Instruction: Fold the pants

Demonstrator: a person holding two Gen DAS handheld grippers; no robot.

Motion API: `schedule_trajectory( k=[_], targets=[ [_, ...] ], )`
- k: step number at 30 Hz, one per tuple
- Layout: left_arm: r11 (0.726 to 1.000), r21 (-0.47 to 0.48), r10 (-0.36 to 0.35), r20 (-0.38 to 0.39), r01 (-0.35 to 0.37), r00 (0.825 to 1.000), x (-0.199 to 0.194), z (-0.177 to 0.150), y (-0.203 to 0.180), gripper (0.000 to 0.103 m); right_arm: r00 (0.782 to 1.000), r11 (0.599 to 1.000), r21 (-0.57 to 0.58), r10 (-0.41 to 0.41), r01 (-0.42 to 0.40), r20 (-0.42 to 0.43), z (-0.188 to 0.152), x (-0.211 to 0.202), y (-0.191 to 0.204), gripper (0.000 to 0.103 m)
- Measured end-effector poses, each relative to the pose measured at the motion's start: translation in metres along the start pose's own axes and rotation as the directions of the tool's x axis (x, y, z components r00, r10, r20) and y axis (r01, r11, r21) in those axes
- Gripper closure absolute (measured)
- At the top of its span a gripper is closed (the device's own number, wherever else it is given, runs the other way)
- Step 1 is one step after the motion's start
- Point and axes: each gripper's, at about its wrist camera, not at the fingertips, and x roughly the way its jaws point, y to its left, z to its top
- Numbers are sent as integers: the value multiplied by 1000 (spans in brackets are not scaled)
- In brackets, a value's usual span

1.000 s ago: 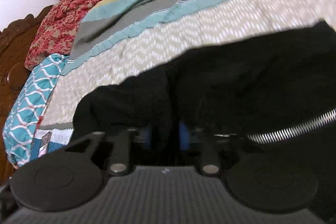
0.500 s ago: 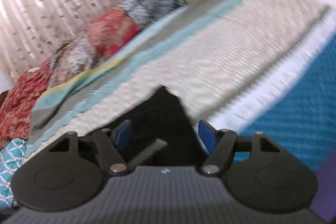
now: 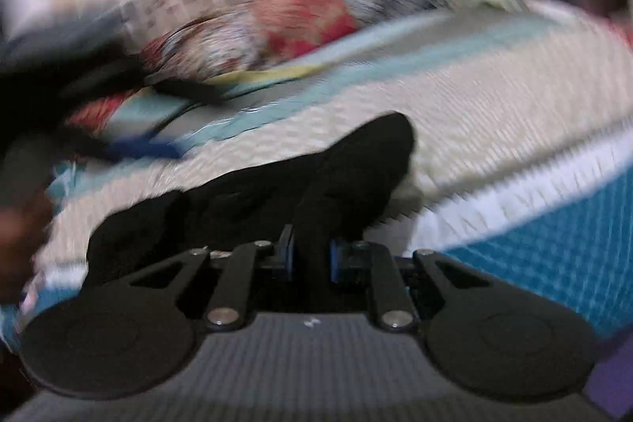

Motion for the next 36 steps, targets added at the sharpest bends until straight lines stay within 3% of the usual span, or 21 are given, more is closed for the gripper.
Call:
schedule_trajectory(
  k=[3,4,5,6,7,8,9,11,13,14,15,16,18,20,24,27,31,33,34,35,36],
  targets=[
    [998,69,16,-86,-10,996,24,3,-22,7,1000,992,-129,18,-15,23,-7,-7,16,84],
    [995,95,35,-107,-25,994,32,1,-26,15,999,987,-157,33,-28,33,-9,-10,21,85],
    [992,119,43,-120,-29,992,36,-2,-28,46,998,982,-185,51,-42,44,-9,-12,27,86],
    [989,141,57,-125,-39,990,38,-4,-27,64,997,977,-210,51,-40,49,-11,-12,33,85],
    [990,136,63,-120,-46,991,36,-6,-22,79,997,974,-223,51,-37,58,-12,-14,35,82],
    [994,104,38,-111,-26,993,32,-5,-14,81,996,976,-213,67,-51,66,-13,-15,32,79],
    [998,61,12,-97,-7,995,25,-4,-3,82,994,979,-189,88,-74,68,-14,-17,29,76],
    [1000,-22,-1,-69,-1,998,8,-1,20,83,991,983,-156,109,-97,72,-18,-17,21,38],
    [996,-94,-13,-31,10,999,-13,-2,45,84,995,984,-158,93,-86,38,-23,-11,19,39],
    [992,-127,-17,-15,15,1000,-23,-3,57,84,996,984,-153,92,-89,7,-26,-7,18,45],
    [988,-155,-25,-4,24,1000,-30,-2,66,85,995,986,-131,101,-103,-27,-28,-2,18,59],
    [981,-189,-40,10,42,999,-40,-4,78,85,991,987,-97,125,-130,-56,-29,2,16,91],
    [967,-245,-56,43,65,998,-60,-10,99,85,982,981,-84,171,-177,-75,-24,2,22,91],
    [954,-290,-51,97,78,994,-83,-17,122,85,973,966,-121,228,-230,-35,-14,-6,37,92],
    [922,-377,-15,196,89,981,-131,-32,169,85,930,899,-245,366,-362,-32,-2,-10,83,92],
    [909,-414,46,218,50,975,-150,-46,194,85,913,845,-356,402,-399,-68,-6,2,119,91],
    [861,-507,124,155,-29,980,-144,-79,231,85,892,768,-456,411,-450,-189,-24,26,153,81],
    [841,-533,169,98,-92,981,-128,-95,245,77,876,743,-464,391,-482,-283,-35,41,158,61],
    [817,-561,198,55,-134,979,-119,-104,251,68,863,734,-460,374,-500,-341,-42,48,161,50],
    [795,-583,222,19,-170,975,-112,-111,256,60,856,732,-455,369,-507,-361,-44,51,161,49],
    [783,-601,219,22,-162,976,-109,-117,259,57,855,730,-454,371,-510,-363,-43,49,161,49]
  ],
)
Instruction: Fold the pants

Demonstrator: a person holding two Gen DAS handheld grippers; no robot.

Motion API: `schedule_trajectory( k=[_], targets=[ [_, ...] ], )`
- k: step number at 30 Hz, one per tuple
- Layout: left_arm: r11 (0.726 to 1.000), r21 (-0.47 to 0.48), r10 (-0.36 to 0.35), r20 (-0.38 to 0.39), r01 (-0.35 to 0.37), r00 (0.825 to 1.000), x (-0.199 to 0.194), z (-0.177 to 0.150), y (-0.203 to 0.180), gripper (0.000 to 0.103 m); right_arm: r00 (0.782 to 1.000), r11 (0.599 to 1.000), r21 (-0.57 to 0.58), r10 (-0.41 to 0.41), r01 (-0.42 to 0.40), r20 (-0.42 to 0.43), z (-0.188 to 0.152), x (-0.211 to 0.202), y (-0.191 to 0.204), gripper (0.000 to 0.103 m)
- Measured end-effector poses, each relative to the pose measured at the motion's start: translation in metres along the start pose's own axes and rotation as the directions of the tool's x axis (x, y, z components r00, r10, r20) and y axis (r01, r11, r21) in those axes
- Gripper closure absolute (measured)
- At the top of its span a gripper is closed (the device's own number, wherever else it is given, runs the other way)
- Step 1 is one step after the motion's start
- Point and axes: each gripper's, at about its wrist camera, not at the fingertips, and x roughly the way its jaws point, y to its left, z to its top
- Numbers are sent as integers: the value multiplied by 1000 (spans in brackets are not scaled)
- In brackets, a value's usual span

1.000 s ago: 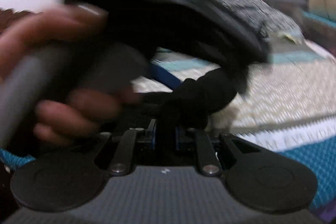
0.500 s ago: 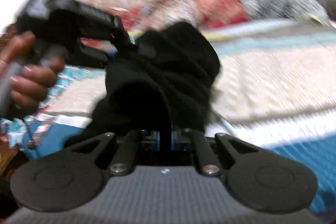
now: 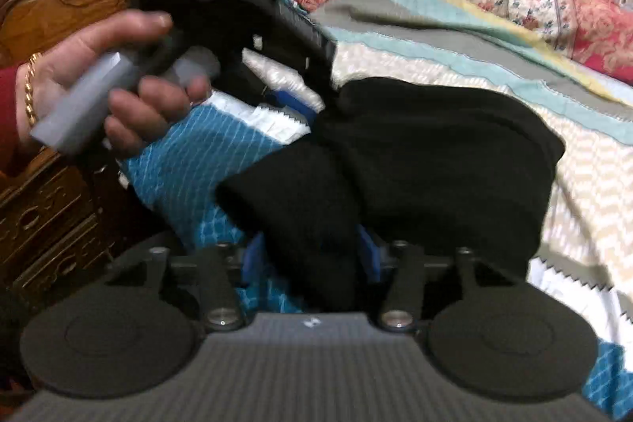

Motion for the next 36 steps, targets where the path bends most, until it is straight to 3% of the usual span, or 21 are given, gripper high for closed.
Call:
schedule_trajectory(
  k=[2,7,10,12,13,15,16,17,20,24,26,28,31,34,36],
  targets=[
    [999,-37,-38,19,39,999,-4,-5,6,47,999,1000,-17,4,-3,31,3,-13,0,47],
    [991,-50,-122,83,126,989,-32,-15,7,43,987,996,48,63,-71,149,12,-50,-16,46],
    [984,0,-176,96,177,980,-48,-25,-1,29,969,979,173,62,-106,241,9,-67,-30,47],
    [984,54,-174,82,169,981,-50,-34,-11,27,966,960,264,26,-96,259,4,-65,-43,50],
    [983,85,-167,62,161,984,-49,-40,-17,27,968,948,311,-16,-65,251,0,-63,-50,55],
    [981,150,-130,30,124,991,-42,-53,-29,30,972,925,380,-70,-21,223,-6,-58,-65,63],
    [978,183,-105,23,98,994,-39,-59,-33,38,974,906,423,-85,-12,209,-10,-55,-73,66],
    [975,212,-80,19,74,997,-35,-64,-34,56,977,890,457,-92,-7,193,-14,-51,-79,71],
    [969,241,-52,18,46,999,-30,-73,-30,81,988,867,497,-95,21,123,-25,-38,-82,74],
    [980,193,-50,15,46,999,-35,-67,-9,83,999,904,426,-49,38,15,-32,-11,-61,74],
    [984,172,-48,6,46,999,-29,-66,1,83,999,889,457,2,16,-39,-41,6,-60,74],
    [988,147,-43,-3,43,999,-25,-68,6,81,999,866,499,21,-1,-34,-45,8,-62,73],
    [980,192,-55,21,50,998,-39,-69,-1,76,1000,876,482,14,-14,3,-39,-7,-60,71],
    [973,226,-59,83,39,995,-60,-67,-7,52,999,887,461,-11,-9,42,-34,-26,-55,68],
    [974,221,-75,133,44,988,-71,-60,-5,41,997,878,479,-30,-11,77,-33,-40,-60,59]
  ],
)
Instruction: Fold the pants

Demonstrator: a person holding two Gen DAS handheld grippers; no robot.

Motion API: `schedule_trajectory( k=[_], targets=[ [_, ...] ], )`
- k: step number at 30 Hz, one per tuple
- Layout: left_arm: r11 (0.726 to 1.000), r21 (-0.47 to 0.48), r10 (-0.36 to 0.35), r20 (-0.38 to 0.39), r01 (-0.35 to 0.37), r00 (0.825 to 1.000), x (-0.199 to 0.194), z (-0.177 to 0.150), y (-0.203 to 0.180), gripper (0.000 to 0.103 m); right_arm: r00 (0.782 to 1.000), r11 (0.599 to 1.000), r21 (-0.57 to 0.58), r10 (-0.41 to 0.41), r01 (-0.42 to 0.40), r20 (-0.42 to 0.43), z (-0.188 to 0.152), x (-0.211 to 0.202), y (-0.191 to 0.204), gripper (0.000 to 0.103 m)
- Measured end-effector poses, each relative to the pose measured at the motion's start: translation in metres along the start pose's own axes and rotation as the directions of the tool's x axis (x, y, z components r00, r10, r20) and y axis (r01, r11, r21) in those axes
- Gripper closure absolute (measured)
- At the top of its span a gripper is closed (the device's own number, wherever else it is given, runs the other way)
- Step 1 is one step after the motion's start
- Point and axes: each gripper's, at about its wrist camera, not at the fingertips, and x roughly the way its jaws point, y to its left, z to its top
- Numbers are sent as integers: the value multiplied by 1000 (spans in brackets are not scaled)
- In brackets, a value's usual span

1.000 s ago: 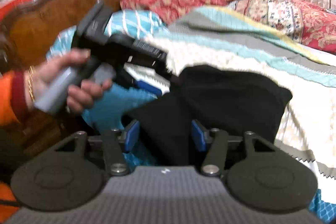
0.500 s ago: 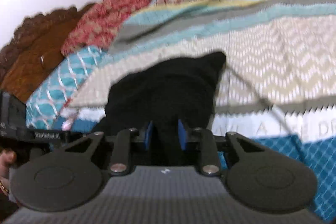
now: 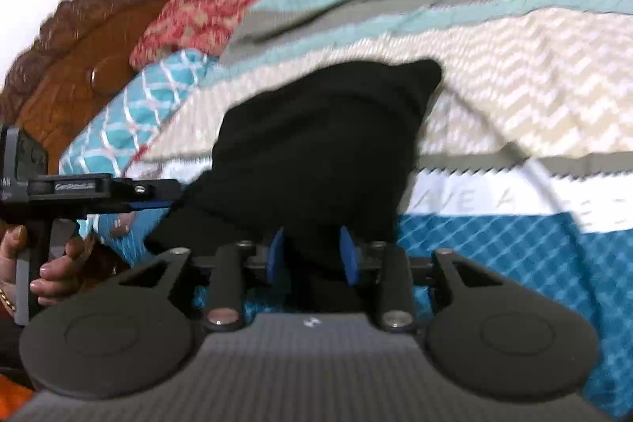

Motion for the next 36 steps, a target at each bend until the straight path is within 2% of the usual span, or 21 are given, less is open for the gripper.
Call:
schedule_trajectory(
  k=[1,2,3,4,6,8,10,12,18,22,25,27,29,30,31,33,36],
  targets=[
    [1000,-16,-11,15,12,1000,-2,4,4,26,1000,1000,20,0,0,22,2,-6,-5,48],
    [999,-38,-24,21,25,999,-2,7,9,4,999,999,48,1,-3,43,5,-12,-10,40],
    [998,-57,-35,21,36,999,0,10,13,0,998,997,77,4,-8,59,7,-15,-16,27],
    [996,-73,-55,16,56,998,4,13,18,0,997,993,114,5,-13,73,9,-16,-22,17],
    [992,-79,-97,-17,95,995,17,17,23,0,996,977,212,18,-36,88,12,-15,-35,15],
    [991,-92,-100,-66,94,993,34,19,29,0,996,949,304,71,-86,62,14,-7,-48,15],
    [992,-97,-96,-111,85,989,50,19,31,0,996,927,364,87,-90,25,14,6,-55,15],
    [991,-105,-102,-131,88,986,60,16,35,0,997,923,378,77,-69,-7,14,18,-56,15],
    [964,-197,-210,-169,176,963,84,5,36,0,994,926,371,98,-72,-51,19,41,-53,15],
    [974,-152,-192,-176,166,966,97,-2,22,0,991,940,333,107,-74,-82,19,60,-48,12],
    [975,-134,-199,-156,178,968,99,-4,11,3,985,943,322,132,-90,-109,16,71,-45,12],
    [977,-125,-189,-148,172,971,99,-4,7,21,983,959,273,115,-73,-142,20,76,-36,22],
    [980,-111,-180,-141,165,973,95,0,3,46,986,974,222,83,-50,-142,25,74,-28,43],
    [977,-113,-196,-132,182,972,92,3,1,51,988,979,199,76,-48,-134,27,70,-25,47],
    [972,-115,-216,-119,203,969,88,8,-2,55,991,986,163,68,-48,-120,30,65,-19,52],
    [967,-88,-245,-84,238,966,81,20,-13,55,996,997,64,38,-33,-78,36,54,-2,54],
    [970,19,-242,-28,242,970,78,49,-34,55,1000,999,-48,-1,3,28,53,41,13,55]
  ],
)
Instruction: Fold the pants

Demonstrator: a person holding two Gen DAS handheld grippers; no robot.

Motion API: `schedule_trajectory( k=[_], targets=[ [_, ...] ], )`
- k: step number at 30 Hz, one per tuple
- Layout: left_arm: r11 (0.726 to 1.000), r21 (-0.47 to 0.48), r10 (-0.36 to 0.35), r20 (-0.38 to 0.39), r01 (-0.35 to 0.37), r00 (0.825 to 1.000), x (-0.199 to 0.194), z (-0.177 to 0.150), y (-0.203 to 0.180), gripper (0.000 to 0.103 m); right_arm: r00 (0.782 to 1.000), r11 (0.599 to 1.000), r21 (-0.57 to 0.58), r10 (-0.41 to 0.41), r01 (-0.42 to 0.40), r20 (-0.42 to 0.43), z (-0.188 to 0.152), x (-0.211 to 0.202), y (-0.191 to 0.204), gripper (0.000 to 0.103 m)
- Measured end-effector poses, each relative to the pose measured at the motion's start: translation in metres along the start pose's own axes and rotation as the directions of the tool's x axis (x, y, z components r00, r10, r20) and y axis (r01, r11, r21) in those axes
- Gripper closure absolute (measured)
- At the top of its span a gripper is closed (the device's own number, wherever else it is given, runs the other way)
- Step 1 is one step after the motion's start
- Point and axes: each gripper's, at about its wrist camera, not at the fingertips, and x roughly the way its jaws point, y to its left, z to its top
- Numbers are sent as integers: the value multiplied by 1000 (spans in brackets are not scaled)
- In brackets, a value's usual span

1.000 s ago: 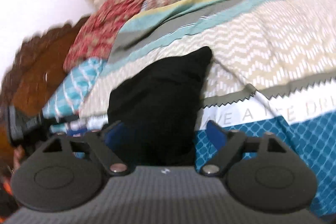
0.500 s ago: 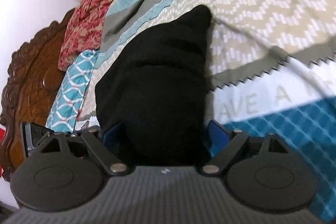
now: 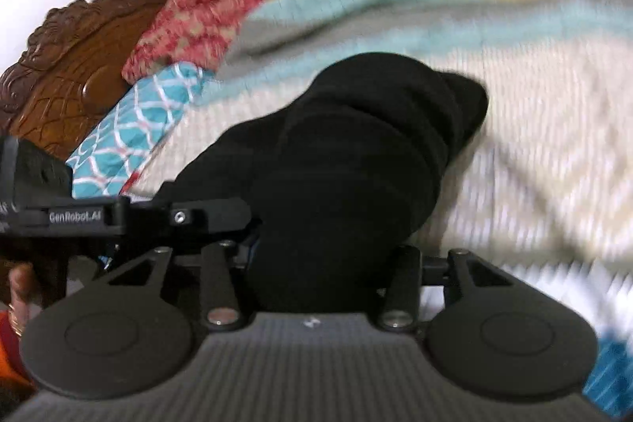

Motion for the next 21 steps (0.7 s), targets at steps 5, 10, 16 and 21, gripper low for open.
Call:
schedule_trajectory(
  k=[5,10,16,21],
  targets=[
    [995,92,-56,81,48,995,30,66,-20,55,980,992,-102,-53,74,190,50,-6,-18,55],
    [982,186,-21,121,-2,992,96,116,-34,55,948,977,-147,-105,155,301,98,19,-59,54],
    [994,82,70,42,-73,997,175,142,-5,55,951,975,-79,-180,205,250,138,87,-116,55],
    [981,76,184,-50,-180,982,213,130,11,48,966,971,61,-235,230,109,131,124,-158,49]
  ],
)
